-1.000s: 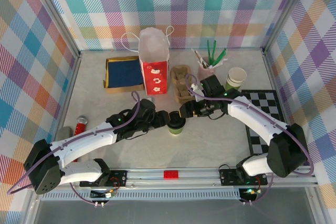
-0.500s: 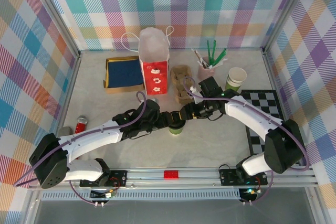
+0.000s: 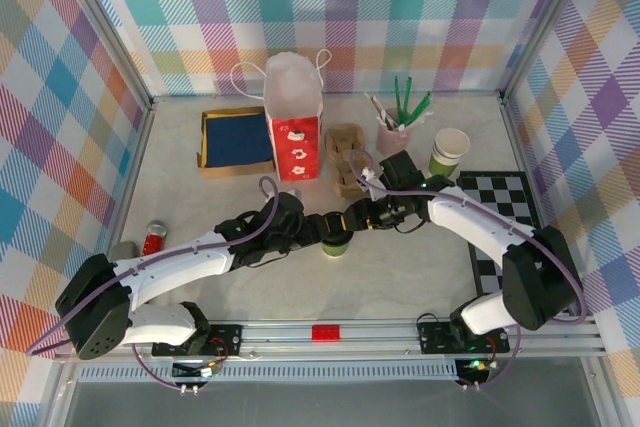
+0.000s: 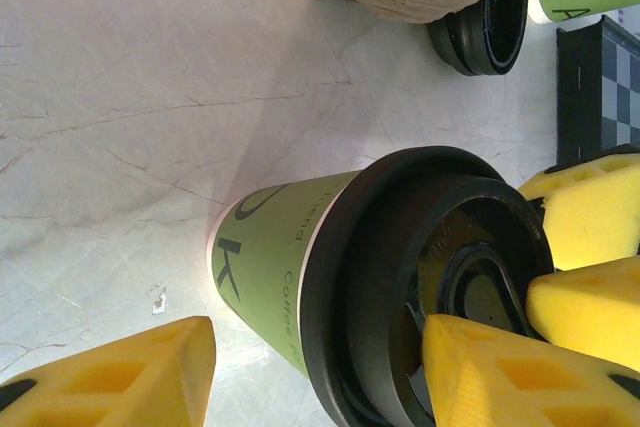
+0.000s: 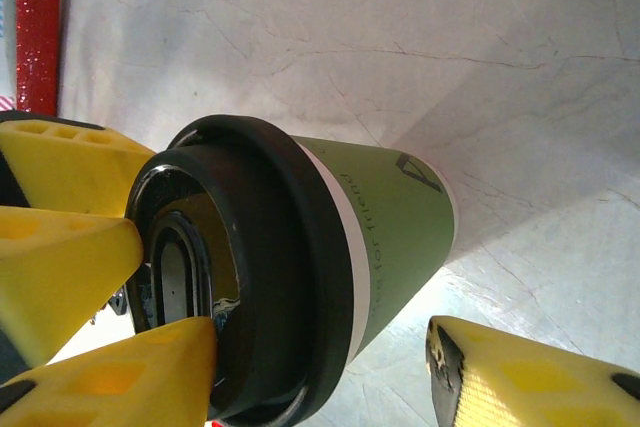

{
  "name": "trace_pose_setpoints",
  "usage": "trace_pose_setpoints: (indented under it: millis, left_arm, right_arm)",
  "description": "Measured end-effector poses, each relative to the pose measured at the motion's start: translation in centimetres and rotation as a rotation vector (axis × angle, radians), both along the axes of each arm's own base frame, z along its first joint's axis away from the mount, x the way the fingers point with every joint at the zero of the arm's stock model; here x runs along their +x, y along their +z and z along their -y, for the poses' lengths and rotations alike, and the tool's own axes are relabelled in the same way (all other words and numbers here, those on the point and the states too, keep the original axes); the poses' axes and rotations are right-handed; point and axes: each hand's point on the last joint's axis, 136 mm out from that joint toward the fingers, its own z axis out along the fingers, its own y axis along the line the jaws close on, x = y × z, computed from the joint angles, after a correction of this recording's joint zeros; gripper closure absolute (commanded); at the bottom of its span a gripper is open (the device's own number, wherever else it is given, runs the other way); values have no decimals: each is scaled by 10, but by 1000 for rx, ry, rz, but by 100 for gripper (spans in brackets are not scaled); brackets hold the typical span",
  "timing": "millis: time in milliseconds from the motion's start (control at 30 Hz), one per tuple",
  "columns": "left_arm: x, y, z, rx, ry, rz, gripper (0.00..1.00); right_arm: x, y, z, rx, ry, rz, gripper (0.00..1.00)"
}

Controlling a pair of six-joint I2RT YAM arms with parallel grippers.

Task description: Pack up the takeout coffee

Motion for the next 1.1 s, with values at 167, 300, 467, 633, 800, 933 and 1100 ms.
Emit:
trace_pose_setpoints:
  millis: [167, 300, 467, 633, 800, 933, 1100]
  left_arm:
    - [0, 0, 1, -11, 7, -1, 44]
    - [1, 0, 1, -12, 7, 1, 44]
    - [1, -1, 1, -11, 11, 1, 44]
    - [1, -2, 1, -11, 12, 2, 45]
    - [1, -2, 1, -10, 12, 2, 45]
    - [1, -2, 1, -9, 12, 2, 45]
    - [1, -1, 0, -6, 15, 5, 45]
  right_arm:
    - [-1, -1, 0, 23, -12, 12, 46]
    - [-1, -2, -1, 42, -19, 24, 47]
    - [-2, -5, -2, 90, -31, 26, 48]
    - [-2, -8, -3, 123, -40, 28, 49]
    - [-3, -12, -2, 129, -51, 24, 50]
    - [-3, -14, -3, 140, -53, 28, 51]
    - [-3, -14, -5, 160, -55, 25, 51]
